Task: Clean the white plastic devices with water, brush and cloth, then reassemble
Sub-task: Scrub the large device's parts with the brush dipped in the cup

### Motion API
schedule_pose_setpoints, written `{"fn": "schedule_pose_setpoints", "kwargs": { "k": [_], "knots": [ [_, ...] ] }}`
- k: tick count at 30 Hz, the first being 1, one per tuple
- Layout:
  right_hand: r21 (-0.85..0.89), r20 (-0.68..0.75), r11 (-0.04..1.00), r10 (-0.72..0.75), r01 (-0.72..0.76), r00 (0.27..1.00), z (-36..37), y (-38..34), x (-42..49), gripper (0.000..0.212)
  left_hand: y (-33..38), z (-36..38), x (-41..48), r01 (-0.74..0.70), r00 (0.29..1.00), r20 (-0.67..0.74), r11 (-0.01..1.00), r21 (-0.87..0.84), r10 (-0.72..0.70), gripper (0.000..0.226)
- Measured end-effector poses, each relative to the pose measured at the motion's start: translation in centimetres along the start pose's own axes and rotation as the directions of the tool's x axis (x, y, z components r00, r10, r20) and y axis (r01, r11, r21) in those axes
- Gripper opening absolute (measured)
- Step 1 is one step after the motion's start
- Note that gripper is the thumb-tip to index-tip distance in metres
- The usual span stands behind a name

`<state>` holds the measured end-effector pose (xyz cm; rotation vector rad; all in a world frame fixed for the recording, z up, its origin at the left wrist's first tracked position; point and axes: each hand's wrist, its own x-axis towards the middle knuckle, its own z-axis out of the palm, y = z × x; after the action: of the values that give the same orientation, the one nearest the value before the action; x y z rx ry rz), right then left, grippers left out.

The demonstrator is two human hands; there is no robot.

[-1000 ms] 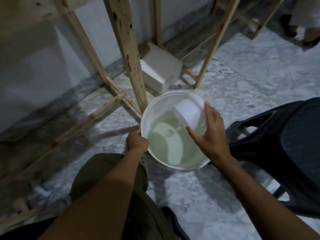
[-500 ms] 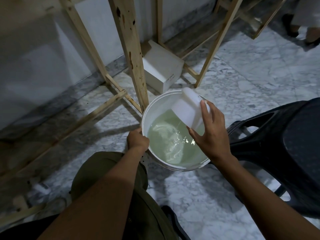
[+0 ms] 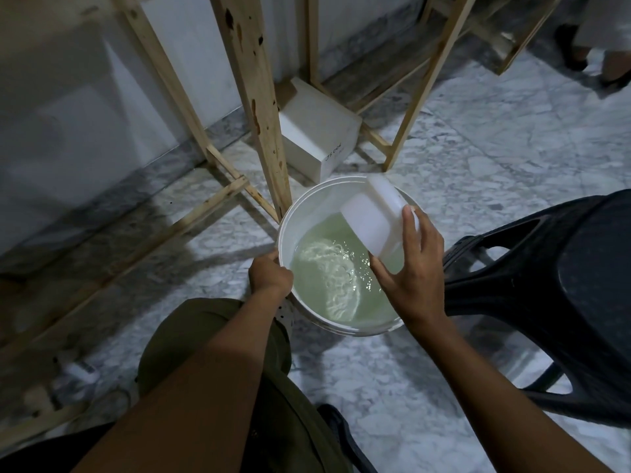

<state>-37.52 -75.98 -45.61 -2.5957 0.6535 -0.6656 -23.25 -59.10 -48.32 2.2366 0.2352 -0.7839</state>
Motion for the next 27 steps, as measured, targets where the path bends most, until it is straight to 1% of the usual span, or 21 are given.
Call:
{"fn": "schedule_pose_setpoints", "kwargs": {
  "k": [6,19,27],
  "knots": [
    [0.01,-0.017,1.0,0.025,-0.025,1.0,0.4,-0.7,-0.5,0.086,0.0,0.0,0.0,-0.002,1.0,-0.001,1.0,0.005,0.002,0.046],
    [0.092,-0.05,0.992,0.093,-0.088,0.994,0.9,-1.1,-1.5,0.091,-0.1,0.0,0.0,-0.017,1.0,0.007,1.0,-0.015,0.017,0.046],
    [0.088,-0.081,0.993,0.081,-0.074,0.993,1.2,-1.5,-1.2,0.091,-0.2,0.1,0.2,0.001,1.0,0.007,1.0,-0.019,-0.001,0.047]
  ]
}}
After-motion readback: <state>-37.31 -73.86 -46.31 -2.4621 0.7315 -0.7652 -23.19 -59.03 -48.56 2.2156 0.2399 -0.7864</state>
